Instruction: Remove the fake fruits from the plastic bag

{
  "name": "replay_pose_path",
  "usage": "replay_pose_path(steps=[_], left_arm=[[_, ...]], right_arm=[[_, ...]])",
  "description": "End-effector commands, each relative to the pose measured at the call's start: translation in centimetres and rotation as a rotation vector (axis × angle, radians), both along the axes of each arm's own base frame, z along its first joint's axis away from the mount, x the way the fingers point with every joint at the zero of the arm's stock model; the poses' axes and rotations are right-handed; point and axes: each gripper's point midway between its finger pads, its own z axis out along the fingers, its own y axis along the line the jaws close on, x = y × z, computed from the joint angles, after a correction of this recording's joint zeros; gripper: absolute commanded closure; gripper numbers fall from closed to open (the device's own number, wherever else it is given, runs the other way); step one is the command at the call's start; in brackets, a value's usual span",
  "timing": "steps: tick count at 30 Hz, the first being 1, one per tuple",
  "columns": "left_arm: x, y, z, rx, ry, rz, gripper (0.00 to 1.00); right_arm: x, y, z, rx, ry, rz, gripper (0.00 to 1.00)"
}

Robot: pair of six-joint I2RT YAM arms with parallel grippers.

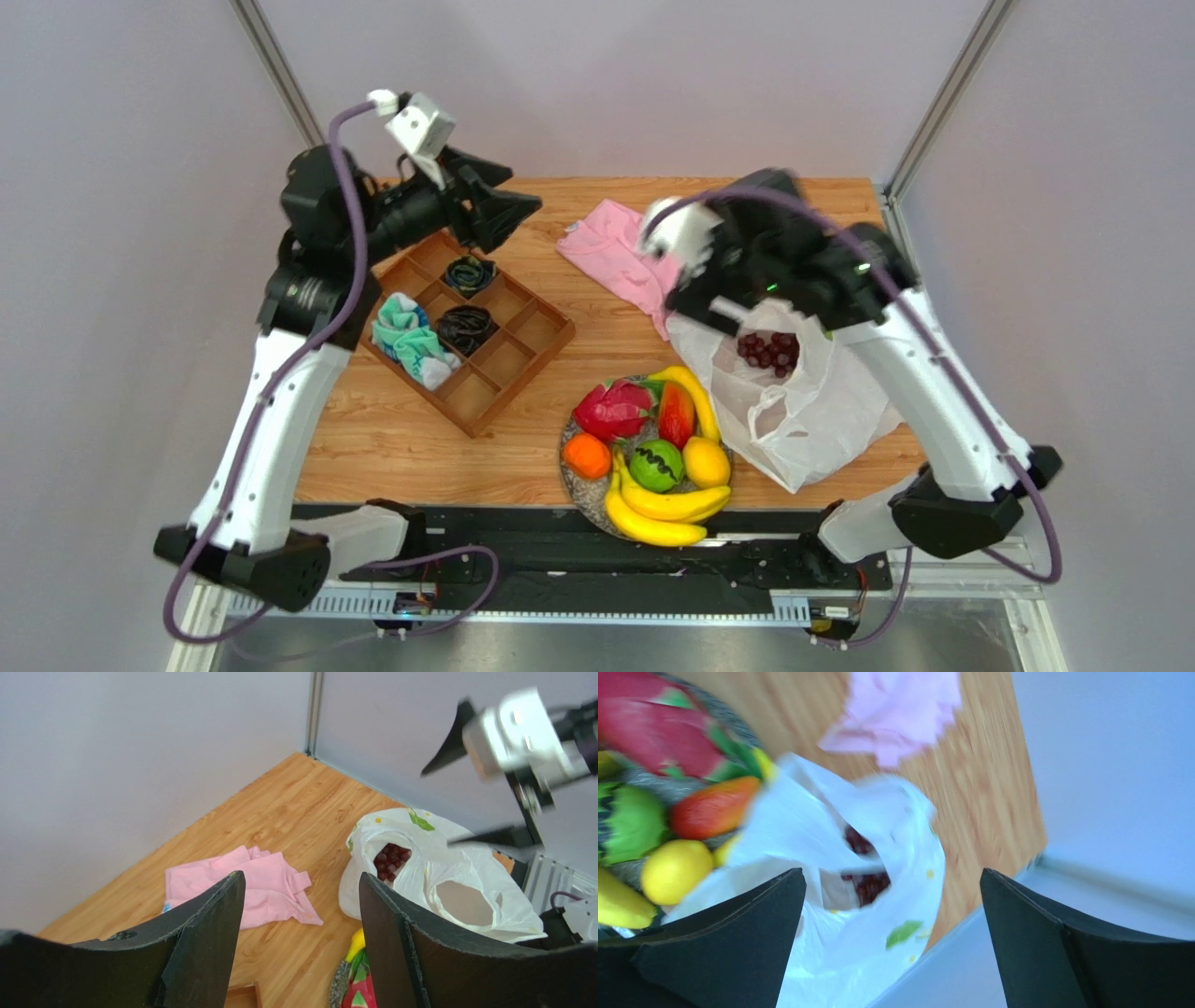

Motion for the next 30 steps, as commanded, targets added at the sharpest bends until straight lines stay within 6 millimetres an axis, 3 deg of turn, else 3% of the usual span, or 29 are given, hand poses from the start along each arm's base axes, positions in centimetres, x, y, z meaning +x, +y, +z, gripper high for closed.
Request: replay_pose_path(steps=[1,2,5,6,7,8,13,14,15,18,20,22,23,25,26,28,29,30], left_arm=[[2.8,-4.6,-3.3,0.064,0.073,-0.119,0.30],[1.8,-6.7,-4.3,0.096,0.068,-0.216,0.30],[-0.5,-11.8,-8.8,0.155,0.157,-0.427,0.30],[-1.3,-13.0,-9.3,0.157,0.170,-0.484,0.30],[-1.8,-15.0,-11.1,0.176,0.207,-0.534,0.30],[-1.8,-16.0,-12.0,0.181,0.232,-0.549,0.30],[-1.7,-21.9,-16.0,0.216,0.294,-0.623,0.30],[-1.0,-22.7,-15.7,0.204,0.283,-0.604,0.29],[-0.2,-23.6,-17.1,0.212,0.308,-0.597,0.29],[1.5,-25.7,-17.1,0.173,0.322,-0.560,0.27],[1.6,-26.4,-16.1,0.145,0.311,-0.580,0.27],[1.5,-27.1,-16.4,0.147,0.311,-0.592,0.27],[1.5,-27.3,-16.4,0.149,0.307,-0.594,0.30],[1.6,-27.4,-17.1,0.162,0.322,-0.594,0.62],[1.5,-27.2,-17.7,0.181,0.333,-0.589,0.97],[1.0,-26.3,-17.2,0.204,0.285,-0.589,1.00],[0.3,-25.7,-18.3,0.231,0.300,-0.600,1.00],[-0.5,-24.8,-17.1,0.233,0.268,-0.605,1.00]], right_arm=[[0.5,-10.2,-1.0,0.122,0.149,-0.329,0.02],[0.4,-13.6,-2.1,0.116,0.194,-0.429,0.06],[-1.3,-16.7,-7.1,0.173,0.377,-0.523,0.19],[-0.9,-16.3,-7.9,0.227,0.398,-0.519,0.20],[-1.0,-16.0,-10.2,0.240,0.474,-0.529,0.23],[-0.4,-16.6,-10.8,0.289,0.501,-0.589,0.26],[2.2,-13.2,-12.1,0.476,0.685,-0.566,0.39],[3.1,-13.0,-12.8,0.492,0.702,-0.574,0.39],[3.5,-12.8,-13.1,0.504,0.706,-0.574,0.40],[4.6,-12.6,-14.2,0.520,0.741,-0.584,0.40],[4.4,-12.3,-15.0,0.518,0.791,-0.587,0.40],[4.0,-12.7,-16.8,0.478,0.850,-0.603,0.41],[3.5,-13.1,-17.6,0.450,0.878,-0.628,0.42],[2.0,-14.8,-19.8,0.344,0.926,-0.680,0.49],[0.9,-15.9,-20.2,0.315,0.953,-0.714,0.50],[-1.4,-18.1,-20.7,0.282,0.966,-0.744,0.50],[-2.7,-19.5,-21.0,0.214,0.962,-0.757,0.50],[-4.6,-20.5,-21.9,0.157,0.986,-0.758,0.50]])
